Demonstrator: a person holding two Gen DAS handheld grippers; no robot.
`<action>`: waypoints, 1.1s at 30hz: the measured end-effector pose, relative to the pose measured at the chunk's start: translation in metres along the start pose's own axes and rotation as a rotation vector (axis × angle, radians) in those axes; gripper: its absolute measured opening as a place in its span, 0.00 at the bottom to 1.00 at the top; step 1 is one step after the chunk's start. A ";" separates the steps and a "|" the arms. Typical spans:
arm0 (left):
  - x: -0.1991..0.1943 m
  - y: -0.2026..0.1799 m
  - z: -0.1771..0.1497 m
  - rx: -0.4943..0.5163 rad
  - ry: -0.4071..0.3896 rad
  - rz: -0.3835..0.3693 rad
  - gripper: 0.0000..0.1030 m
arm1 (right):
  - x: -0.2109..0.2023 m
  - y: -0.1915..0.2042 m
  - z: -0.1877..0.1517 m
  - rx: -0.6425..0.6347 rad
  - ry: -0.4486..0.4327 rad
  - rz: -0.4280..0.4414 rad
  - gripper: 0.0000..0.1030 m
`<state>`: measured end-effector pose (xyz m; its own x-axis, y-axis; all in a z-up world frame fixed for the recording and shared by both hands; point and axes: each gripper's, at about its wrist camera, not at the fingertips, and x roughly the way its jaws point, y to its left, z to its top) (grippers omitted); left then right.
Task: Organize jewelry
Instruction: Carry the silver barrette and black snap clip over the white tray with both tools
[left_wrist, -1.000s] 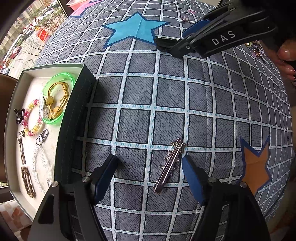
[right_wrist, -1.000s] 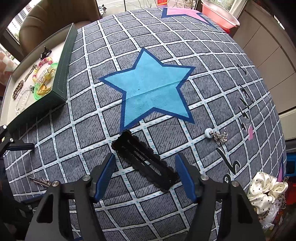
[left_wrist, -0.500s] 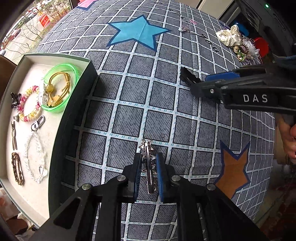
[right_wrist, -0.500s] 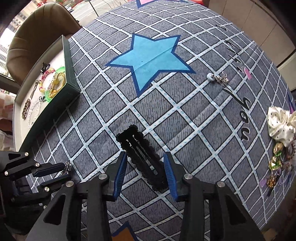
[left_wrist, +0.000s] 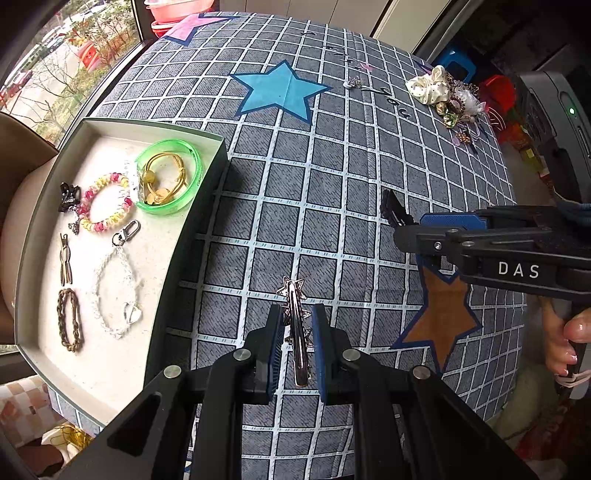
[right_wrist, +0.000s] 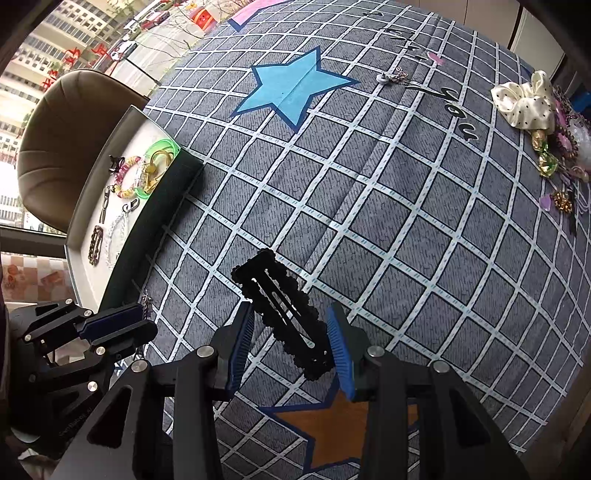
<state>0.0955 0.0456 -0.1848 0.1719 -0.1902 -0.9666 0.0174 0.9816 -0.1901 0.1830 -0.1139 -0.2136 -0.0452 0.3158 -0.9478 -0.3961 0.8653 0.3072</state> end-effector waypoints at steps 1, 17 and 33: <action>-0.004 0.003 -0.001 0.005 -0.005 0.000 0.22 | 0.000 0.007 0.001 0.007 -0.005 0.000 0.42; -0.048 0.080 -0.025 0.002 -0.064 0.001 0.22 | -0.015 0.097 -0.001 0.018 -0.060 0.003 0.42; -0.042 0.194 -0.050 -0.158 -0.059 0.112 0.22 | 0.029 0.211 0.041 -0.135 -0.023 0.020 0.42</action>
<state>0.0426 0.2435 -0.1901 0.2212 -0.0743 -0.9724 -0.1595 0.9809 -0.1113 0.1353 0.0937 -0.1730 -0.0343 0.3428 -0.9388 -0.5154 0.7987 0.3105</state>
